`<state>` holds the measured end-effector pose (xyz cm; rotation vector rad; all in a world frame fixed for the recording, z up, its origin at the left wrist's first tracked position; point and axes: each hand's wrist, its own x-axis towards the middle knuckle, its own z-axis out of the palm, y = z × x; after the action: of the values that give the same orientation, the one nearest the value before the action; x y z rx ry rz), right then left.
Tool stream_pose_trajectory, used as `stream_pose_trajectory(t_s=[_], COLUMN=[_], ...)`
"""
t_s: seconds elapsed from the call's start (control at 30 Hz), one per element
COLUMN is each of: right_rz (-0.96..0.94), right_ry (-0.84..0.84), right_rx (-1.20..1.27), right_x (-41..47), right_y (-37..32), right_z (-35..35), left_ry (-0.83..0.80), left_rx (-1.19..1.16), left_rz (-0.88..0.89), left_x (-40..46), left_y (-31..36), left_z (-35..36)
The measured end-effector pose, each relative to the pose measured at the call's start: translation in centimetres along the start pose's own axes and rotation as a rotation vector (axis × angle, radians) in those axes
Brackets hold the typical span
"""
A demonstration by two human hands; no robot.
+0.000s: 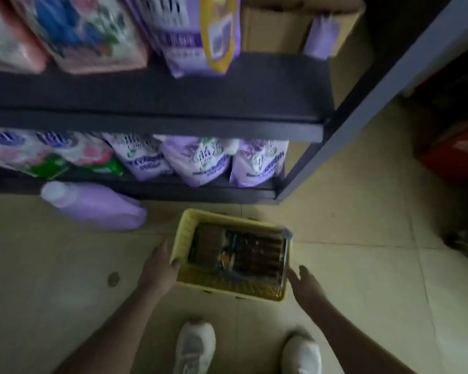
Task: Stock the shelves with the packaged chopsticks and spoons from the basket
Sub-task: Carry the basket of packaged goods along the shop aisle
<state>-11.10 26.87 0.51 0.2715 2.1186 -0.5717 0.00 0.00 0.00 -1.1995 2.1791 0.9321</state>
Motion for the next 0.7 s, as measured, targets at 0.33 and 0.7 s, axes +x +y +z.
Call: stream_pose_trajectory(t_s=[0.33, 0.7], right_rz=[0.021, 0.038], right_ry=[0.147, 0.035], right_rx=[0.197, 0.310], right_x=[7.1, -2.1], right_y=[-1.0, -3.3], right_z=[2.7, -7.3], left_ry=[0.043, 0.027], left_rx=[-0.076, -0.040], left_rz=[-0.010, 0.033], left_x=[6.3, -4.2], left_y=[-0.1, 2.4], left_z=[2.6, -3.3])
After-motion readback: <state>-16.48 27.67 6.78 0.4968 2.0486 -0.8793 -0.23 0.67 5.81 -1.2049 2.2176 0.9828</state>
